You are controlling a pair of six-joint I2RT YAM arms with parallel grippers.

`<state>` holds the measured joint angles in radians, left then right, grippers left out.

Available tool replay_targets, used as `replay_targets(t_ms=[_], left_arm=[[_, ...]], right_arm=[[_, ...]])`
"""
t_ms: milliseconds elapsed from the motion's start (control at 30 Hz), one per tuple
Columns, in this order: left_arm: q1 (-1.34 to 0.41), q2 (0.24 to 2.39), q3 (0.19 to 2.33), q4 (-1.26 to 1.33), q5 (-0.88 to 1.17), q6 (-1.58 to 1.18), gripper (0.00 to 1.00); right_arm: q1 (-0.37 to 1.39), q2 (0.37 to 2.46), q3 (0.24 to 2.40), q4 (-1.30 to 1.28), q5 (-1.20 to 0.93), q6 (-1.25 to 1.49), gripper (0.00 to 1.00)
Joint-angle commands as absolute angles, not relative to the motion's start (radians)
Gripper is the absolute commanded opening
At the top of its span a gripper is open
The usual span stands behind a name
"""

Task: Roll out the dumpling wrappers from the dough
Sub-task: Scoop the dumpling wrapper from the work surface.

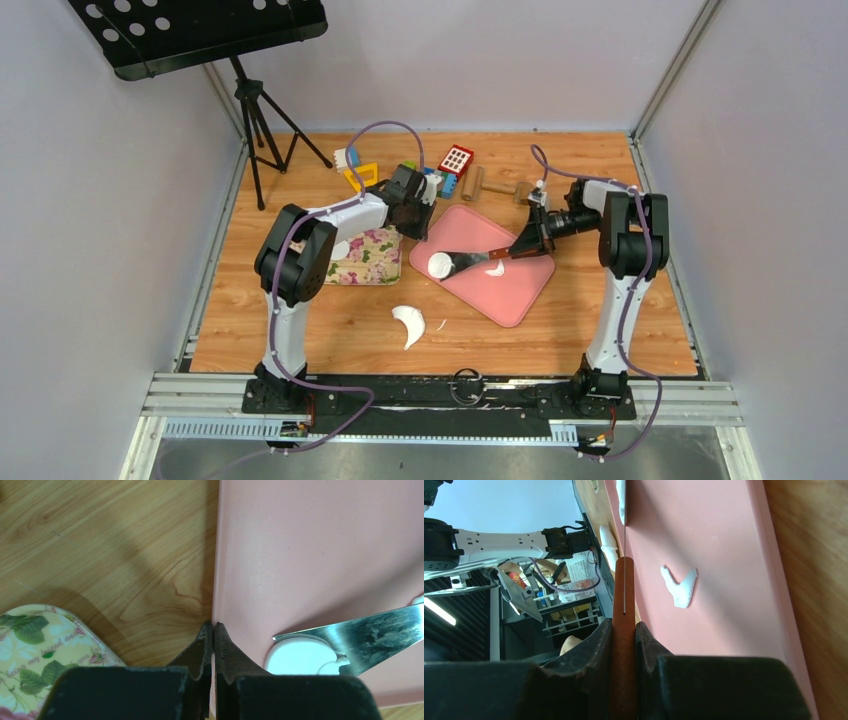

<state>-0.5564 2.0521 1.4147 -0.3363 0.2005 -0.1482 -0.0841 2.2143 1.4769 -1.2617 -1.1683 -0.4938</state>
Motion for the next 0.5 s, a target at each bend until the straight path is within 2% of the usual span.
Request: replay_targets(t_ms=[0, 333, 467], left_arm=[[-0.572, 2.113, 1.393, -0.346, 0.196, -0.17, 0.0], [-0.574, 2.099, 1.392, -0.35, 0.172, -0.172, 0.0], [-0.558, 2.056, 1.402, -0.342, 0.216, -0.169, 0.39]], right_arm=[[-0.052, 2.237, 1.518, -1.187, -1.206, -0.524, 0.0], [-0.063, 2.273, 1.56, -1.25, -1.309, -0.609, 0.0], [-0.088, 2.315, 1.628, -1.493, -1.385, -0.842, 0.0]])
